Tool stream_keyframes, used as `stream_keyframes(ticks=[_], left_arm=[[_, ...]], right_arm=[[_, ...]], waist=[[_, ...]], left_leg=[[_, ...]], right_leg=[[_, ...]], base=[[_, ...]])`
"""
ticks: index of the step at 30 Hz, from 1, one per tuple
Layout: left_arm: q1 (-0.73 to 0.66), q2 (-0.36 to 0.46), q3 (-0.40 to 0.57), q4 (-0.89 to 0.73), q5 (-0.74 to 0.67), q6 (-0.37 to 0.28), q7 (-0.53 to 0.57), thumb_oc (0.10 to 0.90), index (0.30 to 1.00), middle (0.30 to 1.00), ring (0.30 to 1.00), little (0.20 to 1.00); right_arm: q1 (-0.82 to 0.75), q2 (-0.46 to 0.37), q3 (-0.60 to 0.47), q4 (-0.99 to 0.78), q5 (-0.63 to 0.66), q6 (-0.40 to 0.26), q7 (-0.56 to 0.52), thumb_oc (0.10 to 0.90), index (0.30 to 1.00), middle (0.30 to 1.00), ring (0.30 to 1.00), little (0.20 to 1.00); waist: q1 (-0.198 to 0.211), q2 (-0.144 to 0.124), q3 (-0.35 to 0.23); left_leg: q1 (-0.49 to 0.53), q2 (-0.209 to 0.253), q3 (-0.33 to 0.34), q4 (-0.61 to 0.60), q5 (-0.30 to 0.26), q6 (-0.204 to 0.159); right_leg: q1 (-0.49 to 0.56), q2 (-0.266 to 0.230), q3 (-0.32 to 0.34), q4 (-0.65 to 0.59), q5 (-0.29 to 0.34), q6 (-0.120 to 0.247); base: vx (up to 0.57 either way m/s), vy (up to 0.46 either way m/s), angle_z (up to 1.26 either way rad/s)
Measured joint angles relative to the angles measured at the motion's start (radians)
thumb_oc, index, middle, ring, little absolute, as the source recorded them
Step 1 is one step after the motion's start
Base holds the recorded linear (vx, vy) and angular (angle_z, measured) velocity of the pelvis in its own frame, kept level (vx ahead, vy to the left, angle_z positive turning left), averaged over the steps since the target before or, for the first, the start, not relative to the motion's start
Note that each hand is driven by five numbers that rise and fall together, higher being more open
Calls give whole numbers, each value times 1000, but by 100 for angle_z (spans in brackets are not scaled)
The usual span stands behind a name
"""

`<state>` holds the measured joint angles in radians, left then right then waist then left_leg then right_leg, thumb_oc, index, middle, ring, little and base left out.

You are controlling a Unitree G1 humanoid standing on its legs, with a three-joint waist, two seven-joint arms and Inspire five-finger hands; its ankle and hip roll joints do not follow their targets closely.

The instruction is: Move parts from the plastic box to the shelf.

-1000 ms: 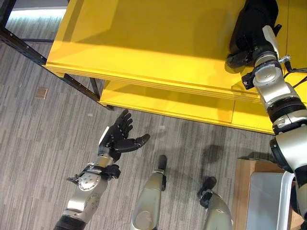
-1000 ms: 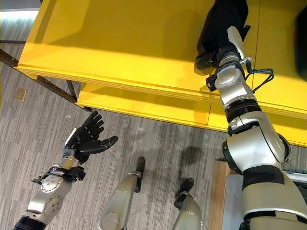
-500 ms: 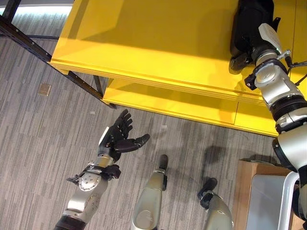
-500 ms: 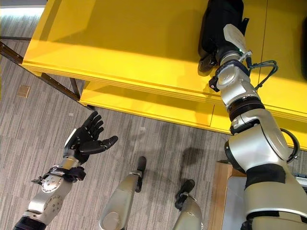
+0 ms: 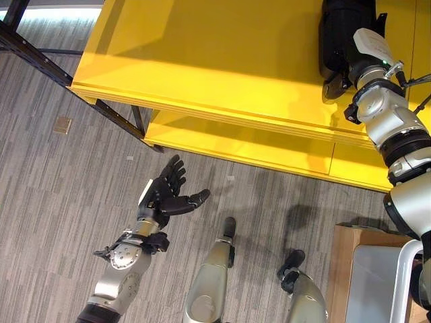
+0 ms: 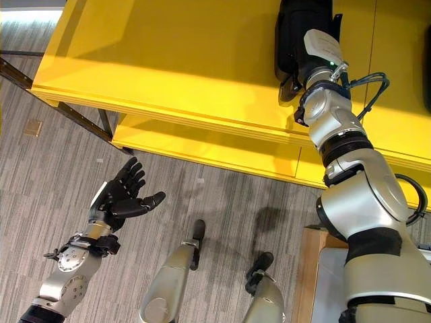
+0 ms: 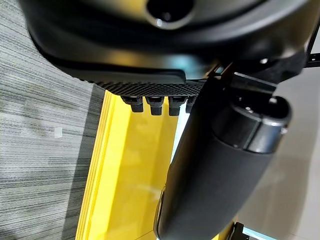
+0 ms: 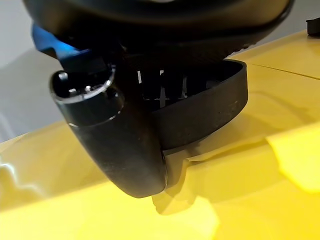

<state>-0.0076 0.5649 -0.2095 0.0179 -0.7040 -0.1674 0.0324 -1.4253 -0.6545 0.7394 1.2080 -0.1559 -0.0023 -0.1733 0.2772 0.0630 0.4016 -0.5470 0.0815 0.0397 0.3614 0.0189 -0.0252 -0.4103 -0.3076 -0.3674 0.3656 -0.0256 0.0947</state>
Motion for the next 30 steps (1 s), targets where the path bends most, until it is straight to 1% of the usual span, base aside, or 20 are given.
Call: stream_keyframes(ticks=[1, 2, 5, 15, 20, 21, 22, 26, 30], left_arm=[[0, 0, 0, 0, 0, -3, 0, 900, 1000, 1000, 1000, 1000], [0, 0, 0, 0, 0, -7, 0, 900, 1000, 1000, 1000, 1000], [-4, 0, 0, 0, 0, -9, 1, 900, 1000, 1000, 1000, 1000], [-4, 0, 0, 0, -1, -10, 1, 900, 1000, 1000, 1000, 1000], [-6, 0, 0, 1, -1, -11, 1, 900, 1000, 1000, 1000, 1000], [-8, 0, 0, 1, -1, -11, 2, 900, 1000, 1000, 1000, 1000], [-10, 0, 0, 1, -2, -12, 2, 900, 1000, 1000, 1000, 1000], [-14, 0, 0, 1, -38, -13, 2, 900, 1000, 1000, 1000, 1000], [-17, 2, 0, 1, -38, -13, 3, 900, 1000, 1000, 1000, 1000]], right_arm=[[0, 0, -3, 4, 1, -5, 0, 824, 893, 893, 893, 893], [0, 0, -6, 6, 1, -7, 0, 900, 1000, 1000, 1000, 1000], [-9, 0, -20, 16, 6, -11, -3, 900, 1000, 1000, 1000, 1000], [-9, 7, -51, 12, 105, -7, -2, 900, 1000, 1000, 1000, 1000], [-8, 23, -126, 13, 198, -2, -3, 900, 1000, 1000, 1000, 1000], [-9, 32, -133, 10, 240, 1, -7, 900, 1000, 1000, 1000, 1000], [-8, 39, -133, 1, 252, 6, -7, 900, 1000, 1000, 1000, 1000], [-8, 79, -130, -36, 278, 7, -7, 900, 1000, 1000, 1000, 1000], [-8, 95, -131, -37, 279, 7, -7, 900, 1000, 1000, 1000, 1000]], waist=[[0, 0, 0], [-1, 0, 0], [-2, 0, 0], [-2, 0, 0], [-4, 0, 0], [-5, 0, 0], [-5, 0, 0], [-4, 0, 0], [-2, 0, 0]], left_leg=[[-1, 0, 0, 0, 0, 0], [-2, 0, -1, 1, 0, 0], [-12, 0, -3, 5, 0, 1], [-16, 0, -5, 7, 1, 1], [-28, 2, -6, 11, 1, 1], [-28, 2, -6, 11, 1, 1], [-28, 3, -6, 11, 1, 1], [-28, 3, -6, 11, 1, 1], [-28, 1, -6, 12, 1, 1]], right_leg=[[0, 0, 0, 0, 0, 0], [-1, 0, -1, 0, 0, 0], [-7, 0, -1, 2, 0, 0], [-9, 1, -3, 2, 0, 0], [-21, 3, -3, 3, 1, 0], [-21, 4, -3, 4, 1, 0], [-22, 5, -3, 4, 1, 0], [-22, 4, -3, 4, 1, 0], [-22, 3, -2, 6, 1, 0]], base=[[0, 0, 0], [0, 0, 0], [0, 0, 0], [0, 0, 0], [0, 0, 0], [0, 0, 0], [0, 0, 0], [0, 0, 0], [0, 0, 0]])
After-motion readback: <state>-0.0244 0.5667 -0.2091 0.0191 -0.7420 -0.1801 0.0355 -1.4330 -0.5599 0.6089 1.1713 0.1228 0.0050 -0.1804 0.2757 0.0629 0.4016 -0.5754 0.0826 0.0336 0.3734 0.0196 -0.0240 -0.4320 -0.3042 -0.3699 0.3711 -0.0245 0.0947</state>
